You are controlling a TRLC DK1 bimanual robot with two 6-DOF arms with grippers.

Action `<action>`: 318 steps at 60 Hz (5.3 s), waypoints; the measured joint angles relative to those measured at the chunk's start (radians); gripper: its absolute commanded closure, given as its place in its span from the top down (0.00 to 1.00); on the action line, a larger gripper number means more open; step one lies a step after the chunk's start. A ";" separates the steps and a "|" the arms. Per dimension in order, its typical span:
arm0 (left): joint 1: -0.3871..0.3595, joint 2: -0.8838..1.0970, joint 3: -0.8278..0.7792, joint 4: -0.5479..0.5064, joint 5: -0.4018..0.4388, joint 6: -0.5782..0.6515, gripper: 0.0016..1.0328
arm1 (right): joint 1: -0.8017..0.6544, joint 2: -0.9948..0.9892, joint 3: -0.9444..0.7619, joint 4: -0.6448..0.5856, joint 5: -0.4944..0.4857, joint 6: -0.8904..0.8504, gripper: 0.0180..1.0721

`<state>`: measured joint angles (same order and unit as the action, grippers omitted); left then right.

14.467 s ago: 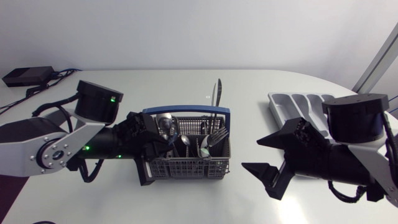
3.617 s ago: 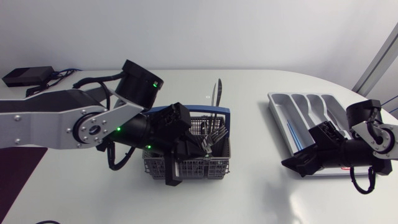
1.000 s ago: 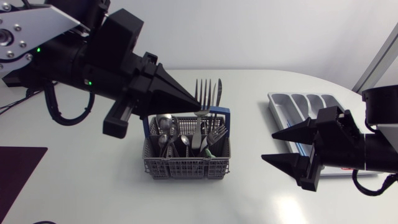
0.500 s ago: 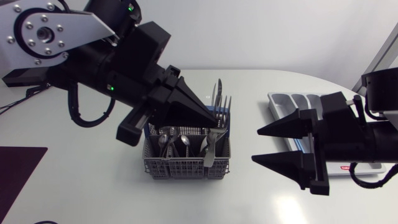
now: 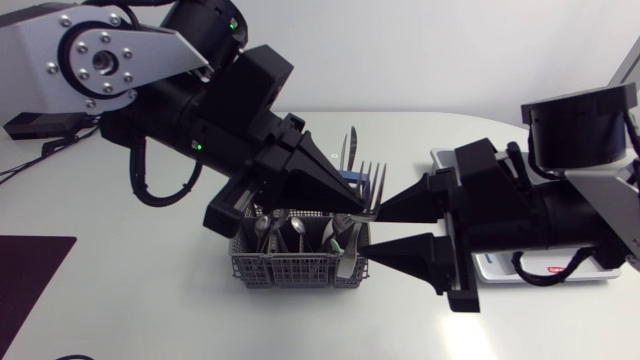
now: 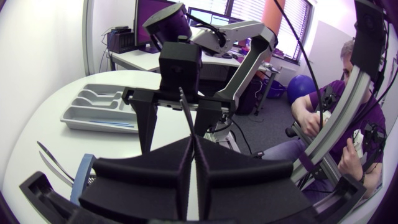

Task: Sort the cutlery from the basket into the organizer compartments.

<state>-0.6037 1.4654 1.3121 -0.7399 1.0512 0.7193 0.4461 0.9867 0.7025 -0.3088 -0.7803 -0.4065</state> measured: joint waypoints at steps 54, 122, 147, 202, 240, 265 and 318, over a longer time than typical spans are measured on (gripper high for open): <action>0.040 0.011 0.006 0.005 0.025 0.006 0.53 | 0.089 0.059 0.016 0.029 0.079 0.014 0.05; 0.102 -0.157 -0.143 0.330 -0.648 -0.301 0.96 | -0.596 0.146 0.050 -0.042 0.563 -0.046 0.05; 0.095 -0.190 -0.175 0.335 -0.723 -0.309 0.96 | -0.720 0.494 0.277 0.056 0.817 0.096 0.05; 0.059 -0.191 -0.175 0.340 -0.821 -0.309 0.96 | -0.686 1.062 0.797 -0.077 1.130 0.230 0.05; 0.032 -0.191 -0.175 0.330 -0.827 -0.309 0.96 | -0.714 1.225 0.939 -0.171 1.115 0.284 0.18; 0.025 -0.200 -0.175 0.323 -0.878 -0.310 0.96 | -0.723 1.217 0.915 -0.150 1.065 0.300 0.62; -0.123 -0.202 -0.285 0.323 -0.947 -0.279 0.94 | -0.725 0.068 -0.062 0.153 0.350 -0.018 0.72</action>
<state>-0.7265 1.2633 1.0267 -0.4164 0.1040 0.4400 -0.2787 1.0550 0.6407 -0.1555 -0.4301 -0.4244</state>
